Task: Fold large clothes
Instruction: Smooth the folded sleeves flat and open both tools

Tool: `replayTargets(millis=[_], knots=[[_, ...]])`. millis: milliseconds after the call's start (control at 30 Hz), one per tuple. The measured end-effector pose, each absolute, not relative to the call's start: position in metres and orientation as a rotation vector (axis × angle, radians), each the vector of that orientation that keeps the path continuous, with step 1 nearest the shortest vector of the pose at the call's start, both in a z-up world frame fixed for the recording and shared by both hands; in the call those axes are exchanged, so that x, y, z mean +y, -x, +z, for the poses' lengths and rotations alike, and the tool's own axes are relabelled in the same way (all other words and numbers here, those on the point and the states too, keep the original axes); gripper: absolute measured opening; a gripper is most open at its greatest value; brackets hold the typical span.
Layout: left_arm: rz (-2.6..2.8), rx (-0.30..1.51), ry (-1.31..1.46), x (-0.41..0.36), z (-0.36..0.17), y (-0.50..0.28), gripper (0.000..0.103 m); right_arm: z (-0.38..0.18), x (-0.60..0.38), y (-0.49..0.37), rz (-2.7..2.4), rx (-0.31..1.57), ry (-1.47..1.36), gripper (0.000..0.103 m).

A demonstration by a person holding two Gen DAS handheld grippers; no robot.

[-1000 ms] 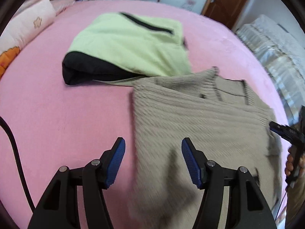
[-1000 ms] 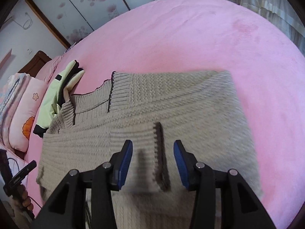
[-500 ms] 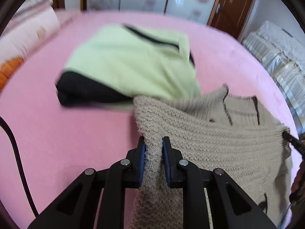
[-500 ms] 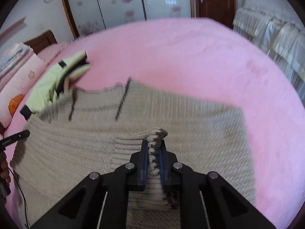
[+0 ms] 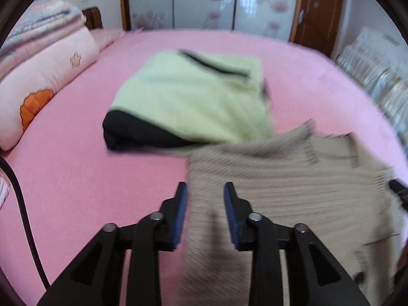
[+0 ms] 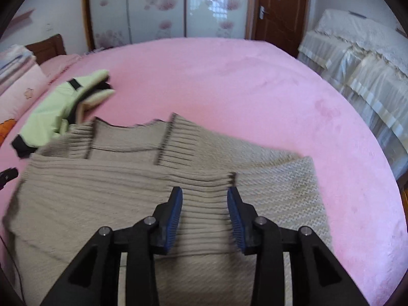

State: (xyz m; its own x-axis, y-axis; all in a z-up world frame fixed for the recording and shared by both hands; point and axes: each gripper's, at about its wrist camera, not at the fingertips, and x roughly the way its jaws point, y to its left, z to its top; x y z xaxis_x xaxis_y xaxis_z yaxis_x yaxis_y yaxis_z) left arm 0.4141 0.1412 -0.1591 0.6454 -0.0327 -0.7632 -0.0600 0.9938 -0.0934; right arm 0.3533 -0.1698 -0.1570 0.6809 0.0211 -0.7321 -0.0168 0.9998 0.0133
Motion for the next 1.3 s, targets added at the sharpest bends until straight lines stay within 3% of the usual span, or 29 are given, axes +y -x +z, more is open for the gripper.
replayTargets(millis=[67, 100, 367, 500, 533, 733, 1033, 1300], knots=[[-0.016, 0.842, 0.172, 0.127, -0.145, -0.402, 0.057, -0.150, -0.144, -0.346, 0.131, 0.829, -0.059, 0.037], [-0.022, 0.839, 0.189, 0.121, -0.143, -0.399, 0.058, -0.149, -0.130, -0.344, 0.188, 0.831, -0.087, 0.037], [0.021, 0.965, 0.165, 0.075, -0.202, -0.390, 0.058, -0.198, -0.060, -0.340, 0.341, 0.956, -0.037, 0.035], [0.016, 0.977, 0.115, 0.089, -0.224, -0.389, 0.058, -0.203, -0.103, -0.341, 0.190, 0.911, 0.010, 0.031], [0.006, 0.969, 0.113, 0.095, -0.224, -0.388, 0.057, -0.203, -0.115, -0.342, 0.138, 0.901, 0.023, 0.025], [-0.024, 0.962, 0.089, 0.116, -0.228, -0.391, 0.056, -0.216, -0.246, -0.347, -0.074, 0.930, -0.160, 0.026], [0.005, 0.996, 0.074, 0.108, -0.219, -0.396, 0.056, -0.206, -0.233, -0.341, -0.135, 0.943, -0.041, 0.028], [-0.018, 1.003, 0.105, 0.109, -0.159, -0.371, 0.056, -0.158, -0.226, -0.316, -0.069, 0.971, -0.126, 0.029]])
